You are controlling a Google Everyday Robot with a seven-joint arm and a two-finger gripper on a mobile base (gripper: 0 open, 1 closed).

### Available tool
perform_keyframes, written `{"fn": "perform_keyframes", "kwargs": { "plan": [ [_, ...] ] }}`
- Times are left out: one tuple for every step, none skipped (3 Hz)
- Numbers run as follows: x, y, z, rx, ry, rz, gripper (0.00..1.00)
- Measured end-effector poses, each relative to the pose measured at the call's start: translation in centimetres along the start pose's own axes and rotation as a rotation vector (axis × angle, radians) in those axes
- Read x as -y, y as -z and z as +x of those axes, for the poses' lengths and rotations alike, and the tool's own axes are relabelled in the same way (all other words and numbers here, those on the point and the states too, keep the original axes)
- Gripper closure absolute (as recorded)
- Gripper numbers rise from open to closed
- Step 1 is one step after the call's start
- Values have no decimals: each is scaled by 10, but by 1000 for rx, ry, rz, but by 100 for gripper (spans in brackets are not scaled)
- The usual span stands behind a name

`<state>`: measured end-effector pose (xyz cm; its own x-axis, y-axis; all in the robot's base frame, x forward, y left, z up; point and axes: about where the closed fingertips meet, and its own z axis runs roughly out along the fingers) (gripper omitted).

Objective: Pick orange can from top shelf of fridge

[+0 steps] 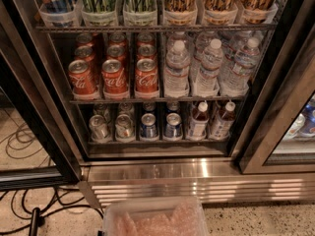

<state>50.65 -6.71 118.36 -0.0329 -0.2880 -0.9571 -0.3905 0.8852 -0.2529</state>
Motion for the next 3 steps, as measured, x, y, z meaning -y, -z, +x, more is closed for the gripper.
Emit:
{"fn": "perform_keyframes", "kwargs": {
  "plan": [
    [0, 0, 0, 0, 0, 0, 100],
    [0, 0, 0, 0, 0, 0, 100],
    [-2, 10, 36, -75, -51, 10, 100]
  ]
}}
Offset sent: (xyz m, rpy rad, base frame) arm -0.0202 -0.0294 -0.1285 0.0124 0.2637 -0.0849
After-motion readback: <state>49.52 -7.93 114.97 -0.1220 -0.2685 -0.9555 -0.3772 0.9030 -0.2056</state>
